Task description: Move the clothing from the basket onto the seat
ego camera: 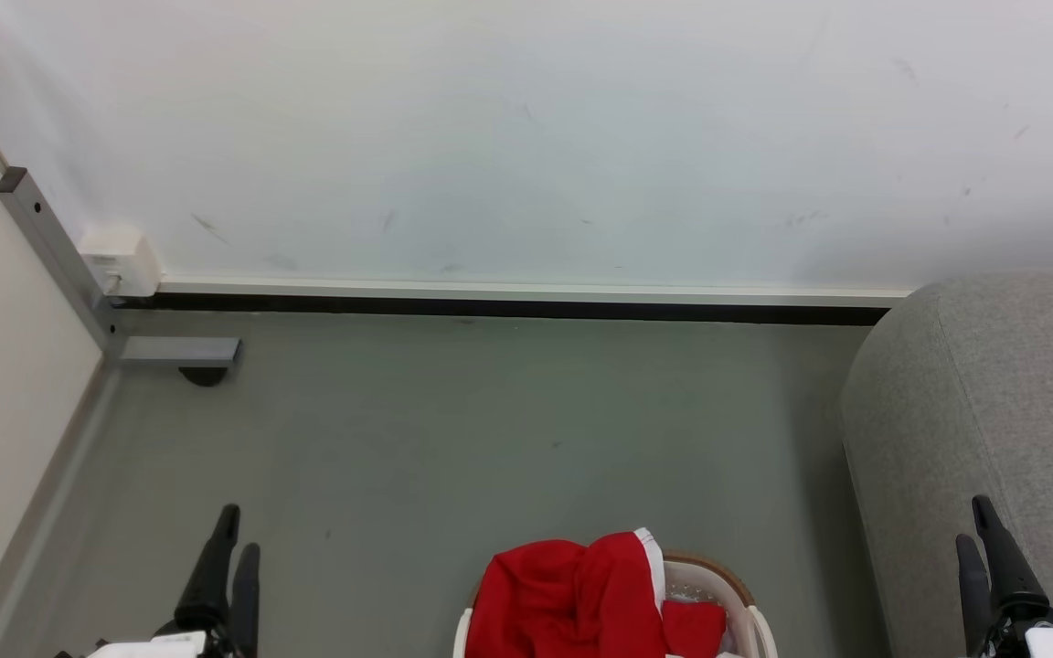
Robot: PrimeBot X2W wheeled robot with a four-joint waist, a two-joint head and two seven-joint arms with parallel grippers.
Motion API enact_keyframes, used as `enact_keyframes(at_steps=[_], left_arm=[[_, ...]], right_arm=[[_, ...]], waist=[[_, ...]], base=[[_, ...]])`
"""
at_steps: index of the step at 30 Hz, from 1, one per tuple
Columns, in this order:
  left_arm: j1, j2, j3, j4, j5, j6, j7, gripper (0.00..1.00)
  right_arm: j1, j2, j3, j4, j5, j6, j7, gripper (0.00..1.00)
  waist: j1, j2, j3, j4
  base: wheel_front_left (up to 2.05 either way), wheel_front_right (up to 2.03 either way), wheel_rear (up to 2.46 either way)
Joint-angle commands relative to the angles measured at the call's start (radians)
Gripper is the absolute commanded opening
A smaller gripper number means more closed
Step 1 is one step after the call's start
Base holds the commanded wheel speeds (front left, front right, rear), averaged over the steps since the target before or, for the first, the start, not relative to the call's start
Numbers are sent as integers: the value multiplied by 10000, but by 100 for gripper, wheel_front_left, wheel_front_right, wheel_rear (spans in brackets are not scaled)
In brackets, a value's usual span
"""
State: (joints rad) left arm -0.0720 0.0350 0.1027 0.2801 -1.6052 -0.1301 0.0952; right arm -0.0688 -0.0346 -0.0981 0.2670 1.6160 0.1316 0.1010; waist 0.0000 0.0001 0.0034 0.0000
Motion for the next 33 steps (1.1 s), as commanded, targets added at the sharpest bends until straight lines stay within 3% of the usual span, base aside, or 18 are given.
enact_keyframes(at_steps=[1, 17, 33], left_arm=[[-213, 59, -55, -227, 50, -2, -144, 100], [-280, 88, -249, -883, 2313, 13, -883, 100], [-296, 111, -695, -1380, 5434, 581, -1473, 100]], right_arm=[[-182, -85, 118, -315, -110, 1, -157, 100], [-221, -197, 595, -898, -1750, -1, -935, 100], [-250, -377, 1024, -1154, -4465, -4, -1516, 100]], waist=[[0, -1, 1, 0], [0, -1, -10, -35], [0, -1, -11, -96]], base=[[0, 0, 0], [0, 0, 0], [0, 0, 0]])
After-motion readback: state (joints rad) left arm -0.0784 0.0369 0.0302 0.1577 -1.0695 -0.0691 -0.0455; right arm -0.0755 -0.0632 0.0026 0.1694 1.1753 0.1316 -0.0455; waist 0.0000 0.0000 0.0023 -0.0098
